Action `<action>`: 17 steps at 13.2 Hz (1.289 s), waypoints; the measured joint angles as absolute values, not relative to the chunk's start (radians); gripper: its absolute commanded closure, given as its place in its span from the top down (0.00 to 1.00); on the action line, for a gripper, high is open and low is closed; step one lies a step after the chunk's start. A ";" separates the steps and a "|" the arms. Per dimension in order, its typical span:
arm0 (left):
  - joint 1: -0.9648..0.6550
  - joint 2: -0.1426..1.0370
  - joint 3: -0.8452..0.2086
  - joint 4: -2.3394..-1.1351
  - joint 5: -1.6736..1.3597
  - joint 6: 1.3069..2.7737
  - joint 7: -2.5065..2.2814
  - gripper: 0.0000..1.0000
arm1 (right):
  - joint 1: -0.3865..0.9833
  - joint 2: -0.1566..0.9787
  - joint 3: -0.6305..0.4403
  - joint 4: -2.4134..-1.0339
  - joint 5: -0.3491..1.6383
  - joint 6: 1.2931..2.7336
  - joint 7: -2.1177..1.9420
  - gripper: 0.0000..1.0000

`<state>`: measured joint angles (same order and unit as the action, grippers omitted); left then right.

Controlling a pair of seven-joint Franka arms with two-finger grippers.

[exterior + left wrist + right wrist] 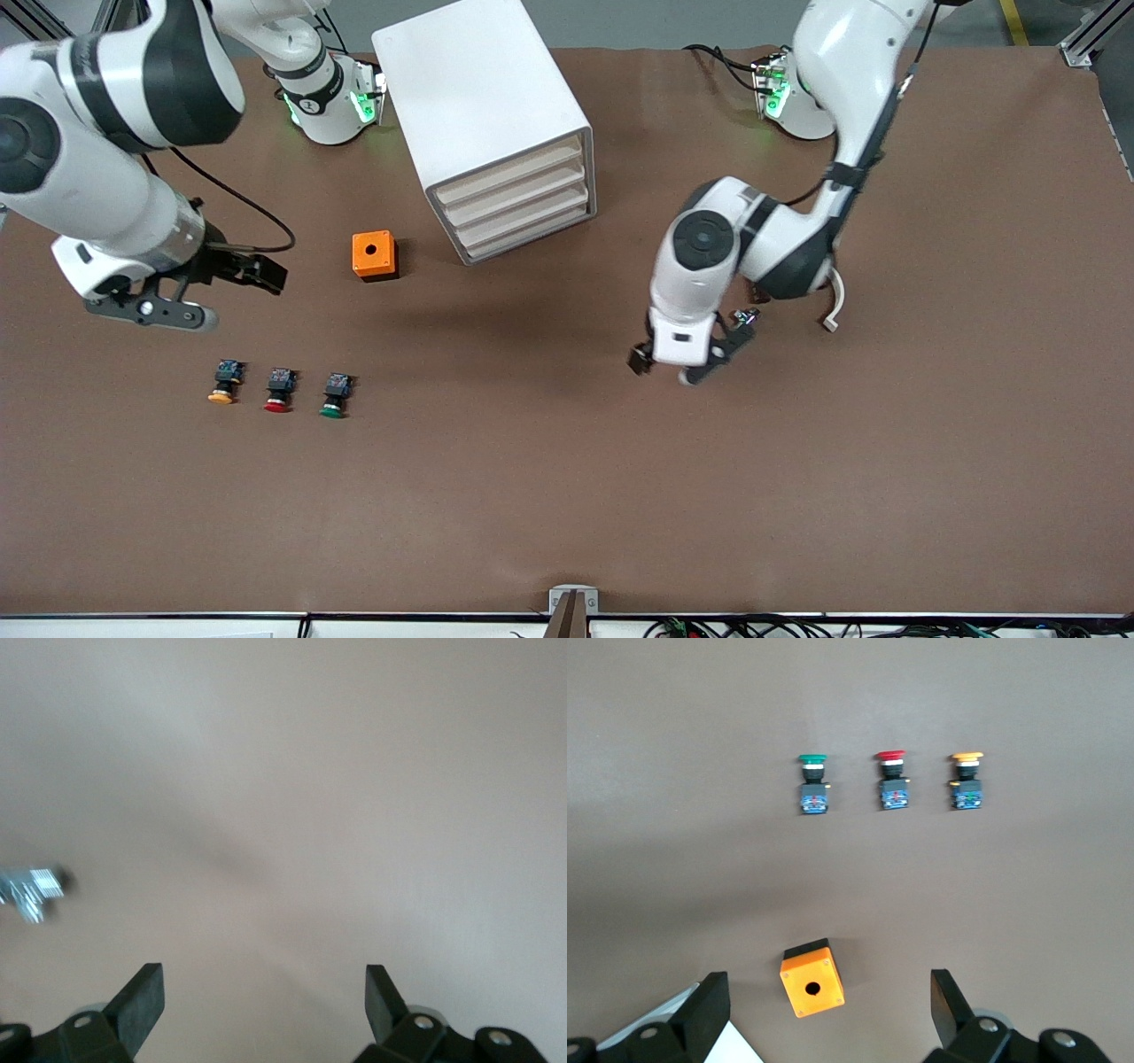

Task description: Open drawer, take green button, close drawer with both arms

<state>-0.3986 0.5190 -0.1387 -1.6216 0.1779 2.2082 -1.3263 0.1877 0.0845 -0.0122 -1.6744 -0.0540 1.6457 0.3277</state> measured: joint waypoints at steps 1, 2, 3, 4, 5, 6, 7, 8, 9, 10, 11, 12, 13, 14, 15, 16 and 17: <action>-0.355 0.499 -0.139 -1.600 0.185 2.178 -1.301 1.00 | 0.167 0.072 -0.013 -1.674 -0.054 1.636 0.294 1.00; -0.309 0.475 -0.139 -1.582 0.186 2.149 -1.258 1.00 | 0.141 0.065 -0.015 -1.674 -0.054 1.633 0.253 1.00; -0.263 0.451 -0.138 -1.573 0.186 2.127 -1.217 1.00 | 0.113 0.062 -0.016 -1.673 -0.053 1.632 0.209 1.00; -0.222 0.427 -0.139 -1.569 0.186 2.108 -1.183 1.00 | 0.085 0.060 -0.018 -1.671 -0.053 1.628 0.169 1.00; -0.185 0.405 -0.139 -1.569 0.186 2.087 -1.147 1.00 | 0.061 0.059 -0.020 -1.664 -0.052 1.621 0.134 1.00; -0.154 0.385 -0.140 -1.569 0.186 2.070 -1.114 1.00 | 0.037 0.058 -0.021 -1.652 -0.052 1.609 0.101 1.00; -0.132 0.365 -0.140 -1.569 0.186 2.055 -1.094 1.00 | 0.016 0.056 -0.021 -1.633 -0.052 1.588 0.069 1.00; -0.116 0.344 -0.140 -1.568 0.186 2.038 -1.079 1.00 | 0.000 0.054 -0.022 -1.613 -0.052 1.567 0.048 1.00; -0.103 0.323 -0.140 -1.568 0.186 2.018 -1.059 1.00 | -0.010 0.052 -0.022 -1.594 -0.051 1.551 0.038 1.00; -0.094 0.300 -0.140 -1.568 0.186 1.992 -1.039 1.00 | -0.013 0.051 -0.022 -1.581 -0.050 1.544 0.033 1.00; -0.084 0.277 -0.141 -1.568 0.186 1.966 -1.024 1.00 | -0.013 0.050 -0.021 -1.571 -0.050 1.542 0.032 1.00; -0.071 0.254 -0.141 -1.567 0.186 1.944 -1.000 1.00 | -0.013 0.050 -0.019 -1.565 -0.049 1.541 0.032 1.00; -0.055 0.230 -0.141 -1.567 0.186 1.923 -0.964 1.00 | -0.013 0.050 -0.017 -1.563 -0.048 1.541 0.032 1.00; -0.037 0.207 -0.141 -1.567 0.186 1.906 -0.924 1.00 | -0.013 0.050 -0.016 -1.560 -0.048 1.541 0.032 1.00; -0.018 0.186 -0.141 -1.567 0.186 1.889 -0.880 1.00 | -0.013 0.050 -0.013 -1.551 -0.048 1.541 0.032 1.00; -0.002 0.168 -0.141 -1.567 0.185 1.873 -0.835 1.00 | -0.013 0.050 -0.011 -1.537 -0.048 1.538 0.032 1.00; 0.008 0.150 -0.141 -1.567 0.180 1.856 -0.792 1.00 | -0.013 0.050 -0.010 -1.523 -0.046 1.528 0.031 1.00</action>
<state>0.0083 0.1495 -0.1410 -1.5670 0.1802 1.8557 -0.7915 -0.0126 0.0501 -0.0104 -1.5228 -0.0456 1.5280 0.0314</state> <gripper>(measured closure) 0.000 0.000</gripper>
